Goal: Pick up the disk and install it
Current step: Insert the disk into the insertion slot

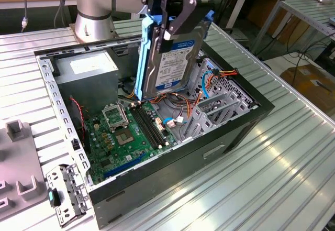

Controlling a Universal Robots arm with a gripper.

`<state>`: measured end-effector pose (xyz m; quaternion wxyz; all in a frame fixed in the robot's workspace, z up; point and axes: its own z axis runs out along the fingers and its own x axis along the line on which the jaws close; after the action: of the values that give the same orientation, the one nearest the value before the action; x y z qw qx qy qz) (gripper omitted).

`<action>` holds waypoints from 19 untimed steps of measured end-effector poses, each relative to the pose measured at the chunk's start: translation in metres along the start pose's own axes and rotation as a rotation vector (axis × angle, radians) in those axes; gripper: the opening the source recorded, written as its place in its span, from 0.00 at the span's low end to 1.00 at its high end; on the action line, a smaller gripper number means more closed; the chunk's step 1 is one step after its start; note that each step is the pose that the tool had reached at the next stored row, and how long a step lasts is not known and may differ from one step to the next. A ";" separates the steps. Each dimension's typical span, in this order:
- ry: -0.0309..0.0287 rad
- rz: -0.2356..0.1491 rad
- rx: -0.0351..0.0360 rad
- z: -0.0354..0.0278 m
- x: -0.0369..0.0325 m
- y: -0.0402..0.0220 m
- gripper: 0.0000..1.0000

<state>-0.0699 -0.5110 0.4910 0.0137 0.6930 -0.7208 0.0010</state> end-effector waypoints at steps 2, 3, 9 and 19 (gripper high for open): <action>-0.0001 0.000 0.0000 -0.0003 -0.0007 -0.0190 0.37; -0.0001 0.000 0.0000 -0.0003 -0.0009 -0.0256 0.37; 0.0004 0.000 0.0001 0.0000 0.0074 -0.0308 0.37; 0.0034 0.000 0.0002 0.0023 0.0219 -0.0656 0.37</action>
<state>-0.0053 -0.5355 0.4880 0.0149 0.6929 -0.7208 0.0022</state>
